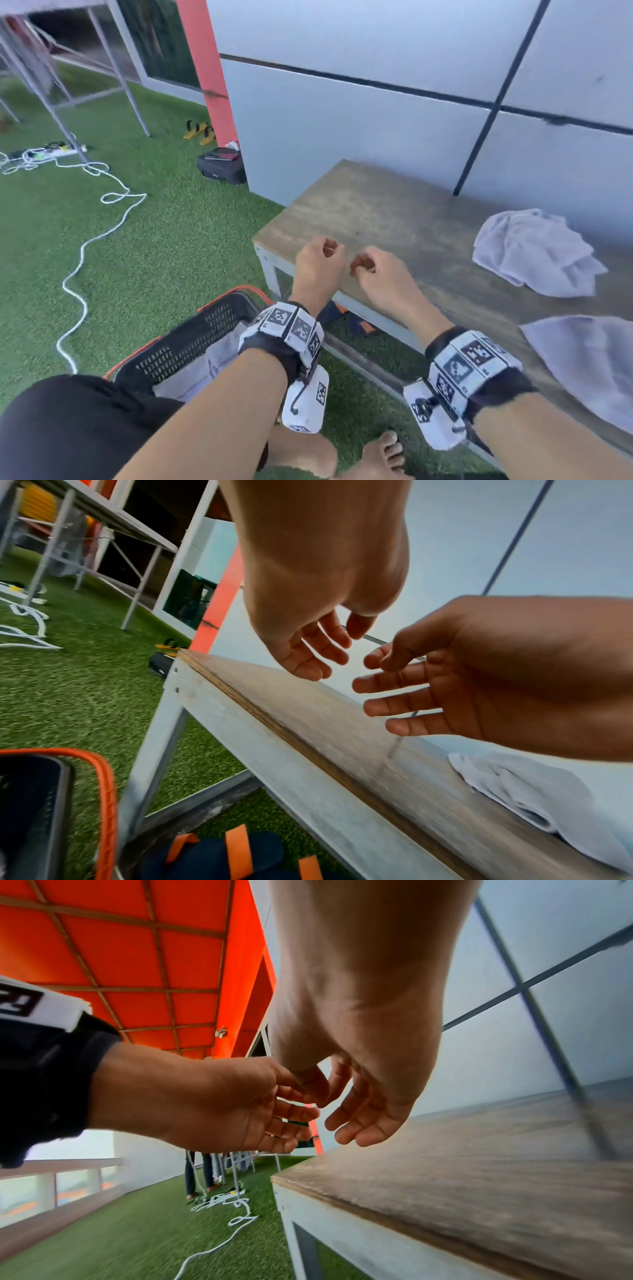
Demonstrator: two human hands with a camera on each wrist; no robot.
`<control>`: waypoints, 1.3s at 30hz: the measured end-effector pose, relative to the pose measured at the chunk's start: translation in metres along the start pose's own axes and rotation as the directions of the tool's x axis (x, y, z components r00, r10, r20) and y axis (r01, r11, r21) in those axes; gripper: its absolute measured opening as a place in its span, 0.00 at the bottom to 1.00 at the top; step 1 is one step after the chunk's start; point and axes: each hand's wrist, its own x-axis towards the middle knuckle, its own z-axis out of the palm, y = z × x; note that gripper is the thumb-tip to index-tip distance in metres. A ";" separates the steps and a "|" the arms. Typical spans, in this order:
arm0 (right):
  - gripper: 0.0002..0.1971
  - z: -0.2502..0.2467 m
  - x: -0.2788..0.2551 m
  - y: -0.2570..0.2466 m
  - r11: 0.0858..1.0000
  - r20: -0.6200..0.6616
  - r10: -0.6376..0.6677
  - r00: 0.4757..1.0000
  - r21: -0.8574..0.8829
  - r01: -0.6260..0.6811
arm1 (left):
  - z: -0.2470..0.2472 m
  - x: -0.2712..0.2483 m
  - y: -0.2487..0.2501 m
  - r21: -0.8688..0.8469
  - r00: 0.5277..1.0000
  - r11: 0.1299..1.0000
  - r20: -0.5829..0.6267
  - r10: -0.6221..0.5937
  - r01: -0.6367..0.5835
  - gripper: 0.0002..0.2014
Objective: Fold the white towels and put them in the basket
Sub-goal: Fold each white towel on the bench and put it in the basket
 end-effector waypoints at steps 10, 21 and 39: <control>0.06 -0.094 -0.031 0.102 0.960 -0.223 0.260 0.940 -0.043 -0.276 | 0.107 -0.016 0.042 0.088 0.927 0.984 0.357 0.115 -0.156 0.08; 0.18 -0.150 -0.041 0.170 0.812 -0.321 0.374 0.870 -0.340 -0.475 | 0.188 -0.030 0.071 0.084 0.846 0.969 0.508 0.160 -0.233 0.07; 0.04 -0.175 -0.025 0.118 0.931 -0.536 0.235 0.811 0.363 -0.029 | 0.209 0.010 0.078 0.137 0.814 0.931 0.539 0.216 -0.337 0.19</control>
